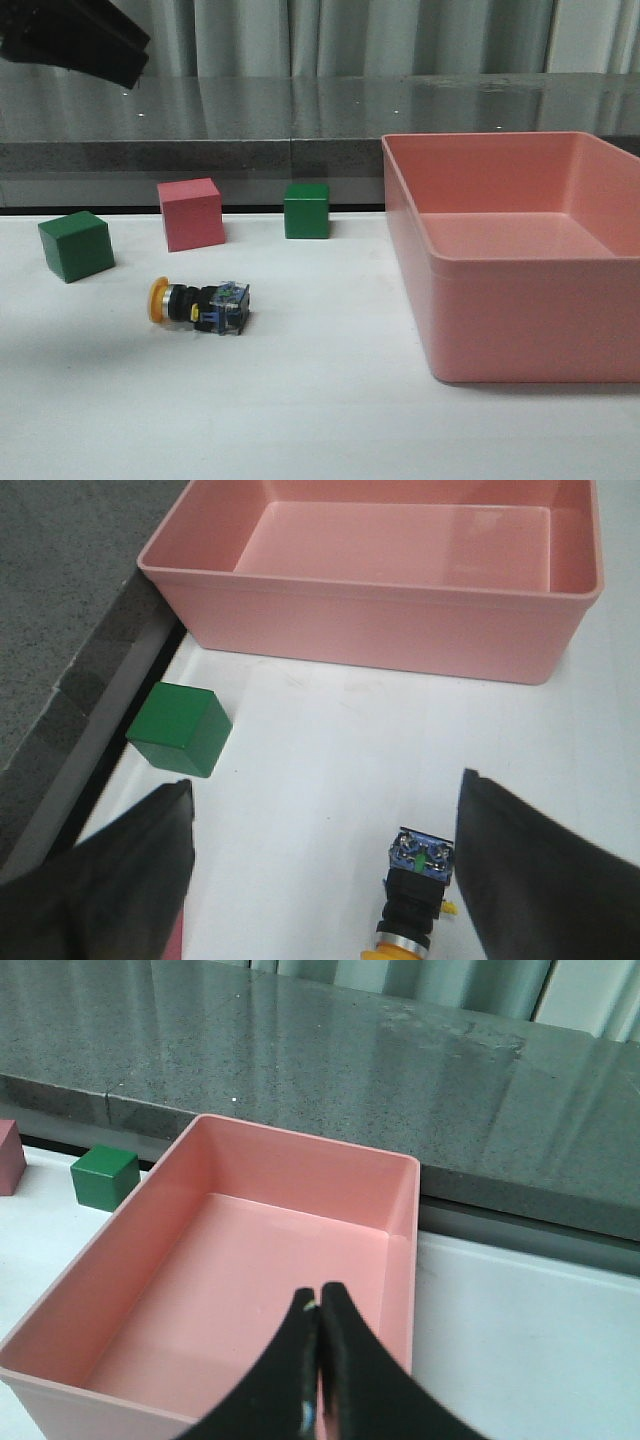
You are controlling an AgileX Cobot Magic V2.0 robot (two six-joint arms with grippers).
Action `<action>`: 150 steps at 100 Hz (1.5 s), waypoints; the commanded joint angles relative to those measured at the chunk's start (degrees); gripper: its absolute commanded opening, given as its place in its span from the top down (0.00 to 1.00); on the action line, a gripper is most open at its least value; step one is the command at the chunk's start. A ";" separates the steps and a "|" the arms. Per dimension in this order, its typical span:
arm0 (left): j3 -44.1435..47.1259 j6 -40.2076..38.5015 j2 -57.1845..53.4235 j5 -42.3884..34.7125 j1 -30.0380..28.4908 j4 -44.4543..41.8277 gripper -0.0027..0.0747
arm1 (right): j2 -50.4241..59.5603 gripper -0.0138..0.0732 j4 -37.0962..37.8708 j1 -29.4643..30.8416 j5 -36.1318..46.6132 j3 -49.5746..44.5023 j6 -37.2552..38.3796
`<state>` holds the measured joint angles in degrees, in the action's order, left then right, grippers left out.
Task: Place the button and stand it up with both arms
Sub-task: 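Lower the left gripper toward the button lying on its side, then grasp the button's black body with the left gripper and lift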
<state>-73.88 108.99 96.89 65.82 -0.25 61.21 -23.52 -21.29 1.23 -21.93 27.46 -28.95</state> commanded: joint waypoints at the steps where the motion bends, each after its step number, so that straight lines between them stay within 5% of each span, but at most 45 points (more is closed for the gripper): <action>1: -1.70 2.63 -0.01 1.60 0.01 4.05 0.30 | -0.27 0.91 -1.12 0.39 4.45 1.44 -0.29; 49: -1.70 7.20 14.07 4.93 0.01 6.15 0.30 | -0.27 0.91 -1.12 0.39 4.45 1.44 -0.29; 150: -1.34 12.20 23.23 3.53 3.39 0.94 0.31 | -0.27 0.91 -1.07 0.39 4.87 1.44 -0.33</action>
<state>-74.12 121.02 122.58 66.69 2.75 59.83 -23.52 -21.29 1.23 -21.48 27.46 -28.95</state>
